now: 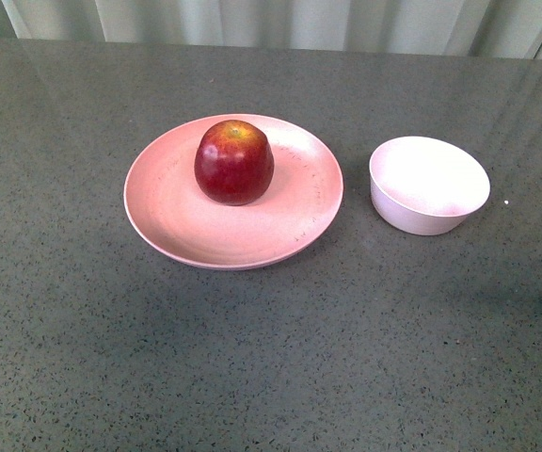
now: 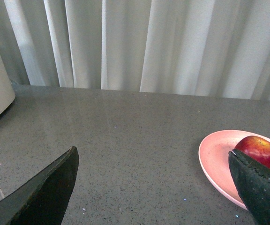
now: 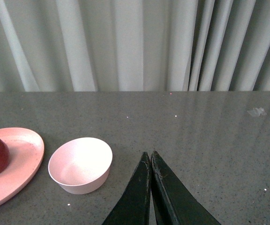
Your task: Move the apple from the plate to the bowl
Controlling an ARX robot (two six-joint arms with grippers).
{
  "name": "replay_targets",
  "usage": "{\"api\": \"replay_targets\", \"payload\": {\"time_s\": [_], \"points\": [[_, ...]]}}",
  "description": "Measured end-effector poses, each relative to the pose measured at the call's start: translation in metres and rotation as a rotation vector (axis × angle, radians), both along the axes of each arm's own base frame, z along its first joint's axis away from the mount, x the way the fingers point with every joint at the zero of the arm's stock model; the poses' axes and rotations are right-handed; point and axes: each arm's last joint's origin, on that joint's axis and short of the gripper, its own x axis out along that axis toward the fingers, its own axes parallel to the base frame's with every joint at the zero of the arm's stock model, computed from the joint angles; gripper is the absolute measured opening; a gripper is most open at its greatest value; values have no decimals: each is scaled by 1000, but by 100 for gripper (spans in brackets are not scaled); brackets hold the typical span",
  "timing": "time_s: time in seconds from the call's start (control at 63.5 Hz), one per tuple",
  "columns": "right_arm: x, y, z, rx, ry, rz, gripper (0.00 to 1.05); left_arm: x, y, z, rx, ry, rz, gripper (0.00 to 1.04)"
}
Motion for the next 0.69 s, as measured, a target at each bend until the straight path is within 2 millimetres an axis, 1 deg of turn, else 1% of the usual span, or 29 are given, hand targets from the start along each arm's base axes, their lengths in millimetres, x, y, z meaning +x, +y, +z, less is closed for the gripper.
{"api": "replay_targets", "payload": {"time_s": [0.457,0.551,0.598,0.693], "points": [[-10,0,-1,0,0,1,2,0,0,0,0,0,0,96],[-17,0,-5,0,34,3,2,0,0,0,0,0,0,96],[-20,0,-4,0,14,2,2,0,0,0,0,0,0,96],[-21,0,-3,0,6,1,2,0,0,0,0,0,0,96]]}}
